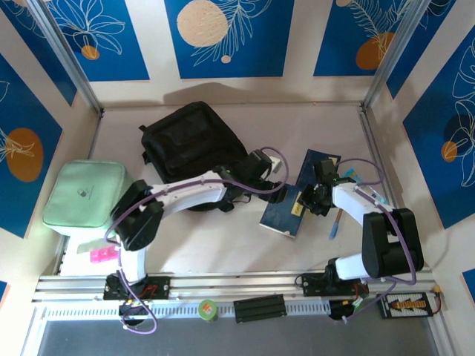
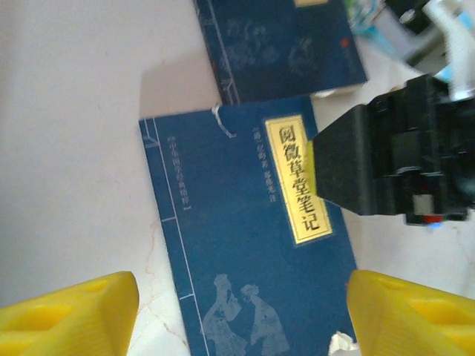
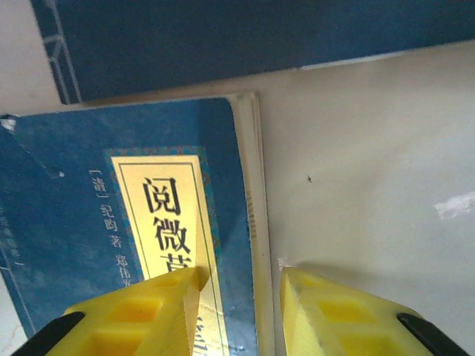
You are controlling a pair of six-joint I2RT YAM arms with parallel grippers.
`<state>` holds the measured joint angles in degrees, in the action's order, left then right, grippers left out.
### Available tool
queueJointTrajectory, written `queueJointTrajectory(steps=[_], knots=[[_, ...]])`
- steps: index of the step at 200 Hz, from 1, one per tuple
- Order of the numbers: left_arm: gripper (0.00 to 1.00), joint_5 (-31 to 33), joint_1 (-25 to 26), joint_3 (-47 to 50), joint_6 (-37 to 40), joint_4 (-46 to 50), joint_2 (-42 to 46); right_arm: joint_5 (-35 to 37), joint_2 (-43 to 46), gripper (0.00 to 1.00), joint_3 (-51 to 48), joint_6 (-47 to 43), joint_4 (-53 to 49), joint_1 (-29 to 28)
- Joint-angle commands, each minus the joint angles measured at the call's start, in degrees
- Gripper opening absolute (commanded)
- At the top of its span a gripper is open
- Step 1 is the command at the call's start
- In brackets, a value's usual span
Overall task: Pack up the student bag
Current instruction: Pick up the book from the middle-right of the table.
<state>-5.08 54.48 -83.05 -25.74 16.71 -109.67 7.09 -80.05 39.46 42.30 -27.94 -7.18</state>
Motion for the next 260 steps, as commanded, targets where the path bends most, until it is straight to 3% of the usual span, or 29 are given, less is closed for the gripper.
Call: queueJointTrajectory(steps=[1,84,158,197,260], knots=[[0.70,2.82,0.18,-5.67,-0.99,8.27,-5.46,-2.60,-0.59,0.35,0.03,1.62,-2.20,0.44],[0.56,0.27,0.20,-16.52,-1.86,17.64,-17.24,-6.83,0.46,0.35,1.40,3.39,-6.06,1.73],[0.43,-1.94,0.24,-17.45,-3.35,17.85,-19.70,-11.13,2.70,0.37,0.19,6.18,-8.32,0.94],[0.40,-3.06,0.01,-17.28,-5.63,18.10,-20.28,-11.24,-0.07,0.28,-0.27,7.51,-7.22,0.69],[0.42,-8.50,-0.51,-16.89,-9.01,16.59,-20.91,-9.45,-2.32,0.32,-0.02,8.33,-8.00,0.64]])
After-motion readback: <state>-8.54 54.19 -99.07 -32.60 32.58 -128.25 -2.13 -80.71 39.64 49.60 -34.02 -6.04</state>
